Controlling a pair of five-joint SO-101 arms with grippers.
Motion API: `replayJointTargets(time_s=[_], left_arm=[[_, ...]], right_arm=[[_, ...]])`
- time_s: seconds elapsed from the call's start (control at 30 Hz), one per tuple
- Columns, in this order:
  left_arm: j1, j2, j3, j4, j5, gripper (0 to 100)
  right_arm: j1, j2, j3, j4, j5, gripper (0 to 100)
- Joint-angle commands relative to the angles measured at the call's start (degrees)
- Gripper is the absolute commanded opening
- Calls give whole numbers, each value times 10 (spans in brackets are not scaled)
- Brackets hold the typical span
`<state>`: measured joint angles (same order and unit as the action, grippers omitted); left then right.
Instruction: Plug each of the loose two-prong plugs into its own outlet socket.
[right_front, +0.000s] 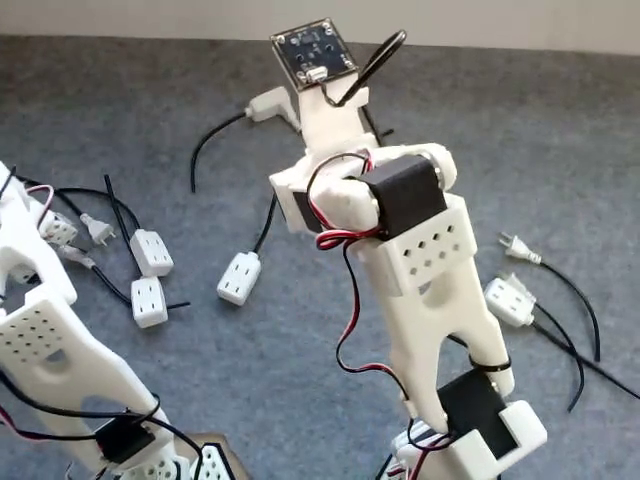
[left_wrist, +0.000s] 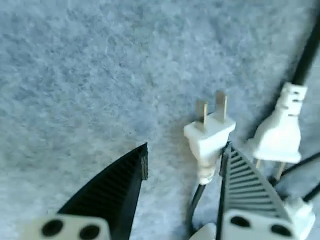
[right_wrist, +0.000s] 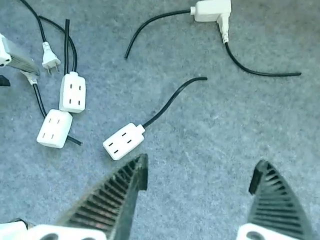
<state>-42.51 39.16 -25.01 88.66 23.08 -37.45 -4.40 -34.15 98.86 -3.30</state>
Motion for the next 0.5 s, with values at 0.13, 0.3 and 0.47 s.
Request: replayJointTargets(time_s=[0.13, 0.3, 0.47], left_arm=[[61, 52, -5, -41, 37, 230], [61, 59, -36, -36, 37, 186], [64, 60, -44, -40, 37, 5]], right_arm=[[10, -26, 8, 22, 3, 318], [9, -26, 8, 22, 2, 318], [8, -26, 9, 22, 2, 318]])
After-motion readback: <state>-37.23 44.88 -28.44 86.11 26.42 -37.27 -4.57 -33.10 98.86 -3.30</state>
